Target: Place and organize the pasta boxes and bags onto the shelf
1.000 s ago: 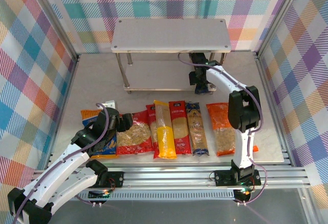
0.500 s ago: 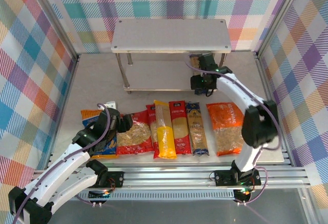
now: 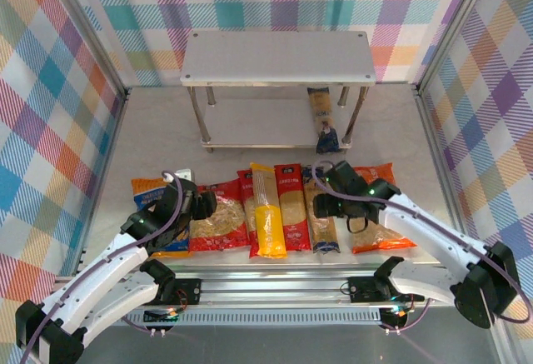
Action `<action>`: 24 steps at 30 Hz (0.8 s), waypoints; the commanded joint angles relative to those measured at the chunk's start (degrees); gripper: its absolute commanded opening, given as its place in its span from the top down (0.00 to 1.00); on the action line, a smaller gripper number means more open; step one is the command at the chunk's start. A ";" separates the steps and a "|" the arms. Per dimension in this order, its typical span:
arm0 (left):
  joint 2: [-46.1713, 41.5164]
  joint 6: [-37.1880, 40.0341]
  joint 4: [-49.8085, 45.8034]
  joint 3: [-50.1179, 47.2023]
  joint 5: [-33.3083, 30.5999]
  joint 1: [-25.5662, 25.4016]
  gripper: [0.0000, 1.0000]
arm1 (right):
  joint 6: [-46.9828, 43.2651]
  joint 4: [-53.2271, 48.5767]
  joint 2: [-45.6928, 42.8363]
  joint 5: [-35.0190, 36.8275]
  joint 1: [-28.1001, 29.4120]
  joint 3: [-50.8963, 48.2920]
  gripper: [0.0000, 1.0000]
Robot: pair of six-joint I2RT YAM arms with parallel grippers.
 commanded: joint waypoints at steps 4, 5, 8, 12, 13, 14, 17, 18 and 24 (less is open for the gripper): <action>1.66 -1.37 2.19 -0.41 0.92 -3.36 0.26 | 9.12 -1.77 -0.57 -1.92 3.48 -3.09 0.18; 2.19 -1.57 2.24 -0.41 0.53 -4.14 0.26 | 9.51 -0.90 0.22 -2.51 4.05 -3.42 0.18; 3.47 -2.34 2.50 -0.44 -0.49 -5.93 0.27 | 10.58 1.52 3.06 -3.50 5.45 -4.00 0.17; 4.19 -2.68 2.94 -0.42 -1.00 -6.88 0.27 | 11.09 3.42 6.89 -4.20 6.01 -4.33 0.14; 4.21 -2.72 2.94 -0.33 -1.09 -6.97 0.27 | 11.04 4.05 7.60 -4.82 6.10 -4.58 0.14; 4.17 -2.72 2.94 -0.25 -1.23 -6.98 0.27 | 11.09 4.51 8.15 -5.09 6.28 -4.61 0.14; 4.37 -2.63 3.12 -0.32 -1.29 -6.99 0.26 | 11.69 5.02 9.23 -4.80 6.47 -5.04 0.13; 4.47 -2.70 3.27 -0.41 -1.23 -6.98 0.26 | 12.00 5.02 9.51 -4.37 6.47 -5.28 0.13; 4.88 -2.81 4.00 -0.67 -0.88 -6.93 0.26 | 12.23 5.30 13.05 -2.70 6.43 -5.75 0.13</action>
